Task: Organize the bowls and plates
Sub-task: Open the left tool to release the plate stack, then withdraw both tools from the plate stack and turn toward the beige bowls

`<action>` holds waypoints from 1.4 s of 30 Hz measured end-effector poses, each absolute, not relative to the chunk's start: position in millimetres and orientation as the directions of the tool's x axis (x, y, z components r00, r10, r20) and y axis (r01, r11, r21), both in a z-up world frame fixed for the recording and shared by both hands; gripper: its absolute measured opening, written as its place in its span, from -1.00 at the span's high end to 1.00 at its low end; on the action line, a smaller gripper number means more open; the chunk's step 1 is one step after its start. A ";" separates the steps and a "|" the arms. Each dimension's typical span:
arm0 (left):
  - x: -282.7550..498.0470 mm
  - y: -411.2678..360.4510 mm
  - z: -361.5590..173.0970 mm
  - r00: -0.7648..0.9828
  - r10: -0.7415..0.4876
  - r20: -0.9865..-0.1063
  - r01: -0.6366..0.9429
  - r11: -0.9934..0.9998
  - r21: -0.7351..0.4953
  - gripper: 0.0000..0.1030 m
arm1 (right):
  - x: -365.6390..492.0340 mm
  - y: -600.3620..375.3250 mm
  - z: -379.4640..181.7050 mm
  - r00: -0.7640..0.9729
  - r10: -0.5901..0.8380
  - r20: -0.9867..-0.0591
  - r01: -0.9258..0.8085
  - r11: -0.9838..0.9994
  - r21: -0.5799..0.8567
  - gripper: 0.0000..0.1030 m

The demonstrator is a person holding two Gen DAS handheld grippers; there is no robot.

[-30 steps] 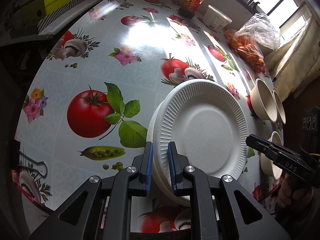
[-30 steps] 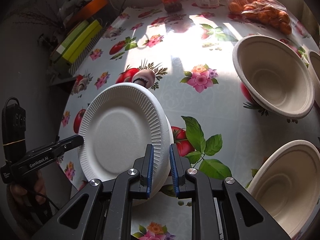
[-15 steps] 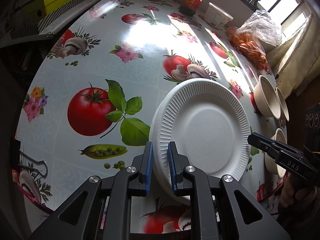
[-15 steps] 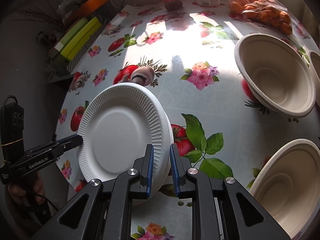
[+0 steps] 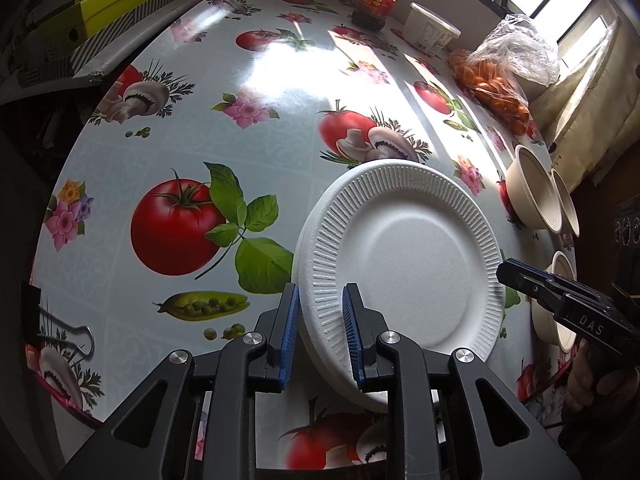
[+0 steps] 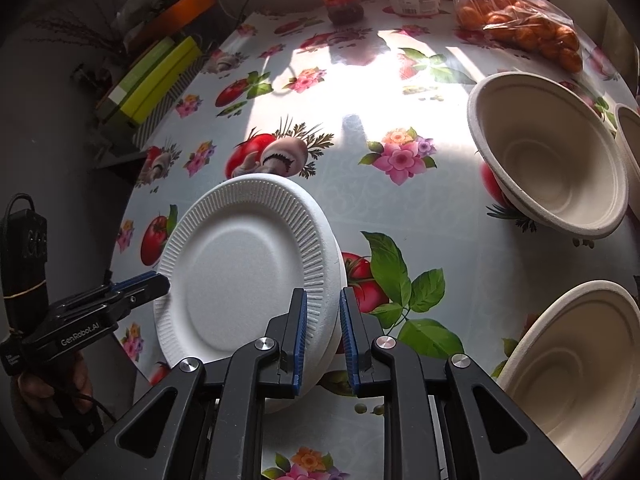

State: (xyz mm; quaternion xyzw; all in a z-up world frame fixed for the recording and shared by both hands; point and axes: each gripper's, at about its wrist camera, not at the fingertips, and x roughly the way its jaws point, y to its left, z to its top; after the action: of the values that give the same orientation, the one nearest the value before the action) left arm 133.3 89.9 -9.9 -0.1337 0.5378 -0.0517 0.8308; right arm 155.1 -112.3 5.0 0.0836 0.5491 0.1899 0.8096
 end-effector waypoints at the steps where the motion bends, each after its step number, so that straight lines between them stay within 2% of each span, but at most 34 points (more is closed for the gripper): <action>1: 133.0 90.3 -9.8 0.417 -0.230 -0.879 -0.059 0.958 -0.279 0.51 | 154.8 -111.9 5.1 0.326 0.398 -0.858 -0.215 0.915 0.343 0.67; 5: 132.6 90.6 -8.7 0.422 -0.226 -0.878 -0.060 0.959 -0.276 0.46 | 153.5 -111.5 4.7 0.327 0.394 -0.859 -0.210 0.916 0.341 0.64; 8: 132.5 91.6 -7.2 0.428 -0.224 -0.876 -0.060 0.960 -0.275 0.32 | 153.3 -112.4 5.2 0.332 0.396 -0.856 -0.209 0.916 0.342 0.53; 15: 131.2 90.8 -3.7 0.436 -0.228 -0.870 -0.059 0.958 -0.280 0.31 | 151.3 -118.0 10.5 0.354 0.405 -0.843 -0.201 0.913 0.354 0.33; 30: 127.7 87.7 0.3 0.445 -0.232 -0.865 -0.056 0.957 -0.285 0.30 | 142.9 -128.0 9.4 0.365 0.418 -0.832 -0.181 0.908 0.377 0.23; 42: 122.1 96.4 1.8 0.462 -0.236 -0.855 -0.070 0.951 -0.300 0.30 | 142.9 -113.1 -4.7 0.326 0.437 -0.838 -0.176 0.899 0.401 0.22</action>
State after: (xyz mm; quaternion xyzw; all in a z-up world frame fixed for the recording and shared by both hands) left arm 122.1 96.4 1.8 -0.1481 0.5164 -0.0491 0.8420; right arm 142.9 -113.1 -4.7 0.1190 0.5483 0.1905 0.8055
